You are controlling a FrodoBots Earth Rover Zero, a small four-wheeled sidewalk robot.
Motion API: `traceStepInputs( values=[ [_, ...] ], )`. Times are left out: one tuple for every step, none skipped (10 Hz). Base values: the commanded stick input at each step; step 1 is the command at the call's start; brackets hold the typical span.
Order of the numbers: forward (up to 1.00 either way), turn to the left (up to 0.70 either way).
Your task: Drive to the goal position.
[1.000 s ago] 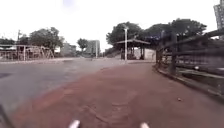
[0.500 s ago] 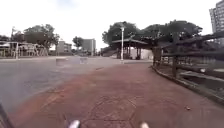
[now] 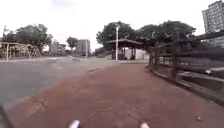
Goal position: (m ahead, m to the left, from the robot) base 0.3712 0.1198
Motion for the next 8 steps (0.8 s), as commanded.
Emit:
traceStepInputs(
  values=[
    [0.70,-0.17],
    [0.70,-0.10],
    [0.70,-0.02],
    [0.70,0.05],
    [0.70,0.08],
    [0.70,0.08],
    [0.70,0.08],
    [0.70,0.08]
  ],
)
